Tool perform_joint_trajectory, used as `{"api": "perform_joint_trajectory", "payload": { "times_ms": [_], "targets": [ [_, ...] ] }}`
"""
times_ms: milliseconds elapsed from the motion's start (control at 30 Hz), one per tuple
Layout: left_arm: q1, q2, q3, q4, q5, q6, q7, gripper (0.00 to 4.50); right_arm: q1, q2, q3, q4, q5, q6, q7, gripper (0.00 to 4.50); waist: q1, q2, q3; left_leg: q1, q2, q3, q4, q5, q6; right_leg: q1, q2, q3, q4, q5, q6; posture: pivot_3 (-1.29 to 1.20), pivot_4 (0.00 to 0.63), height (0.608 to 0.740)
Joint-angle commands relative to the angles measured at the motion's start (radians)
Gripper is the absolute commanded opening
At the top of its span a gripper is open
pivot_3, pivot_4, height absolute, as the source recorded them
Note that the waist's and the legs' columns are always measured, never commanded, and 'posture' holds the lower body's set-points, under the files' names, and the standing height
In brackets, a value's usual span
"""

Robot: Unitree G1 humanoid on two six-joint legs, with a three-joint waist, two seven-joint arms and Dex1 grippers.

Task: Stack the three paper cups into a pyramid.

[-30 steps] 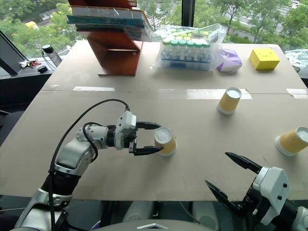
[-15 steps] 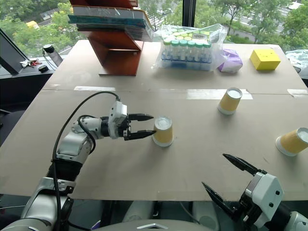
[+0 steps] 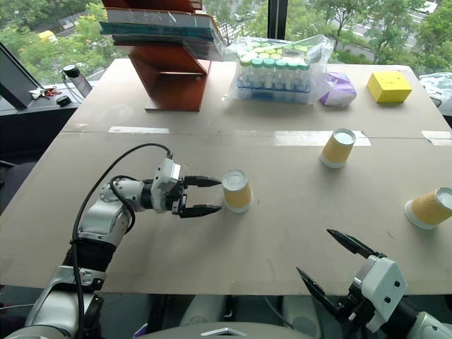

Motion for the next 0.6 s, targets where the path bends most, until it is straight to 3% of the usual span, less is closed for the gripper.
{"api": "perform_joint_trajectory", "payload": {
  "times_ms": [33, 233, 400, 500, 600],
  "targets": [
    [-0.013, -0.034, 0.011, -0.083, -0.023, 0.061, 0.077, 4.23, -0.002, 0.003, 0.016, -0.007, -0.008, -0.027, -0.007, 4.50, 0.002, 0.000, 0.000, 0.000, 0.000, 0.000, 0.000, 0.000, 0.000, 0.000, 0.000, 0.000, 0.000, 0.000, 0.000, 0.00, 0.150, 0.740],
    [-0.047, -0.077, -0.021, -0.134, 0.009, 0.134, 0.168, 4.23, 0.014, 0.002, 0.010, 0.002, -0.005, -0.047, -0.005, 4.50, 0.001, 0.000, 0.000, 0.000, 0.000, -0.001, 0.000, 0.000, 0.000, 0.000, 0.000, -0.001, 0.000, 0.000, 0.000, 0.00, 0.150, 0.740],
    [-0.069, -0.109, -0.070, -0.090, 0.070, 0.077, 0.179, 4.23, 0.023, 0.003, 0.013, -0.001, -0.007, -0.051, -0.010, 4.50, 0.001, 0.000, 0.000, 0.000, -0.001, -0.001, 0.000, 0.000, 0.000, 0.000, 0.000, -0.001, 0.001, 0.000, 0.000, 0.00, 0.150, 0.740],
    [-0.068, -0.112, -0.079, -0.063, 0.085, 0.046, 0.169, 3.55, 0.031, 0.005, 0.011, -0.005, -0.007, -0.052, -0.012, 4.50, 0.000, 0.000, 0.000, 0.000, -0.001, 0.000, 0.000, 0.000, 0.000, 0.000, 0.000, 0.000, 0.001, 0.000, 0.000, 0.00, 0.150, 0.740],
    [-0.069, -0.114, -0.077, -0.049, 0.089, 0.025, 0.172, 2.43, 0.042, 0.007, 0.009, -0.010, -0.006, -0.054, -0.014, 4.50, 0.001, 0.000, 0.000, 0.000, -0.001, -0.001, 0.000, 0.000, 0.000, 0.000, 0.000, 0.000, 0.001, 0.000, 0.000, 0.00, 0.150, 0.740]
  ]
}}
